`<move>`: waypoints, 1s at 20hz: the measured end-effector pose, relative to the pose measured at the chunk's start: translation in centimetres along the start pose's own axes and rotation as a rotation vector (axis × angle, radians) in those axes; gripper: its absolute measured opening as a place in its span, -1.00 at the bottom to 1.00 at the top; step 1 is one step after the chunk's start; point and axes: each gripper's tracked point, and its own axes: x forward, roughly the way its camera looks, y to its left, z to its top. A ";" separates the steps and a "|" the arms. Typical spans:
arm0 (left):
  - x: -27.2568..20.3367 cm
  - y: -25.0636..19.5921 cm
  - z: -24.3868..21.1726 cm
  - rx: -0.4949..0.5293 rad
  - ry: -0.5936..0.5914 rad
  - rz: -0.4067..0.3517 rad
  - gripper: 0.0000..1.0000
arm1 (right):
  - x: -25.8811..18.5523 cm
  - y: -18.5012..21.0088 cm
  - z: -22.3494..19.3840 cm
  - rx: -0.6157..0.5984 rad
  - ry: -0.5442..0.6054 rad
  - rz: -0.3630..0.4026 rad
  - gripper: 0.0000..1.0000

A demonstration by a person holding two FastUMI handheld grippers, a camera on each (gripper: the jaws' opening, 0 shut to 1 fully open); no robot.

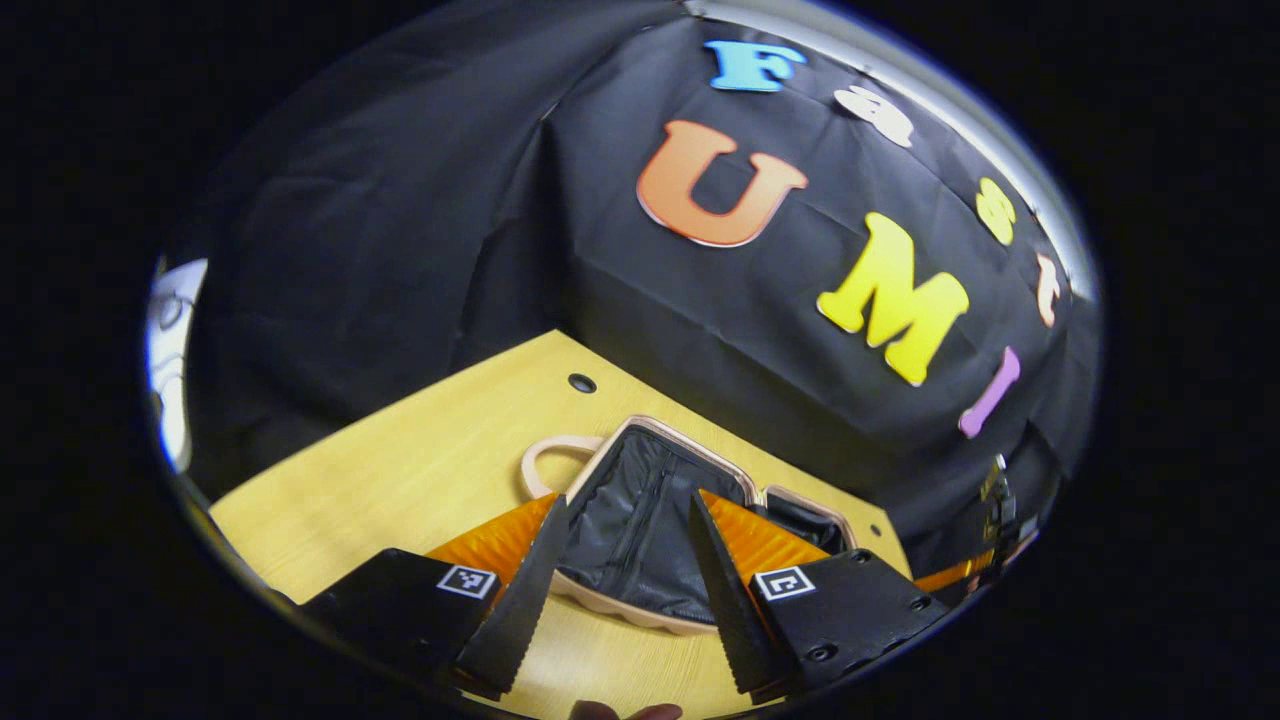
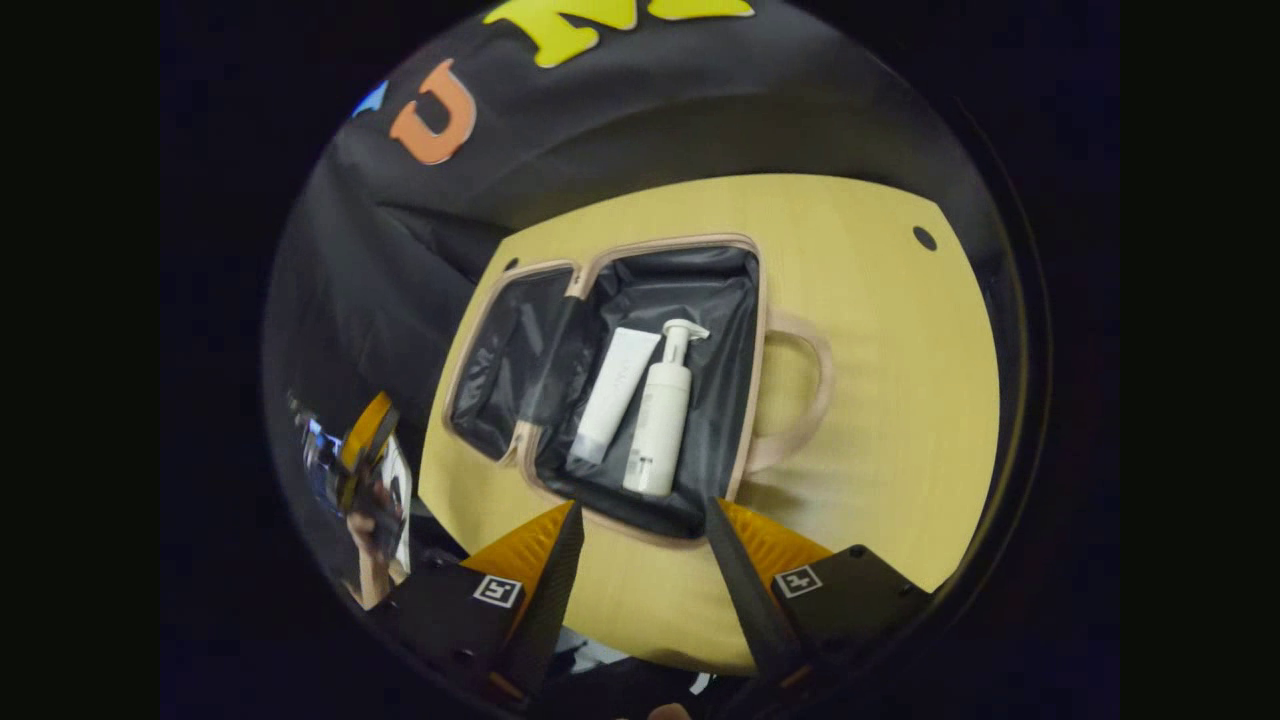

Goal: First open the suitcase, pack the skin care products into it, and then close the suitcase.

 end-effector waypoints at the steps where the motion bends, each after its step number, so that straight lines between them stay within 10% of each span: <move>1: 1.8 1.7 0.4 -0.056 0.020 0.005 0.58 | -1.2 -0.2 -0.3 -0.035 -0.030 0.007 0.47; 9: 10.3 7.0 -3.0 -0.424 0.220 -0.076 0.47 | -6.2 -2.6 -0.7 -0.039 -0.181 -0.038 0.46; 16: 14.2 7.7 -4.1 -0.505 0.255 -0.067 0.45 | -7.1 -1.7 0.0 -0.017 -0.227 -0.029 0.47; 17: 14.8 8.2 -4.1 -0.508 0.245 -0.036 -0.07 | -7.3 -1.7 0.1 -0.019 -0.236 -0.029 0.47; 18: 15.0 9.1 -3.9 -0.509 0.233 0.012 0.01 | -7.5 -1.6 0.2 -0.022 -0.247 -0.027 0.47; 19: 15.1 8.8 -3.7 -0.525 0.232 0.018 -0.98 | -7.7 -1.6 0.3 -0.023 -0.259 -0.026 0.47; 20: 15.1 8.9 -3.6 -0.512 0.236 0.037 -0.74 | -8.0 -1.8 0.4 -0.024 -0.272 -0.029 0.47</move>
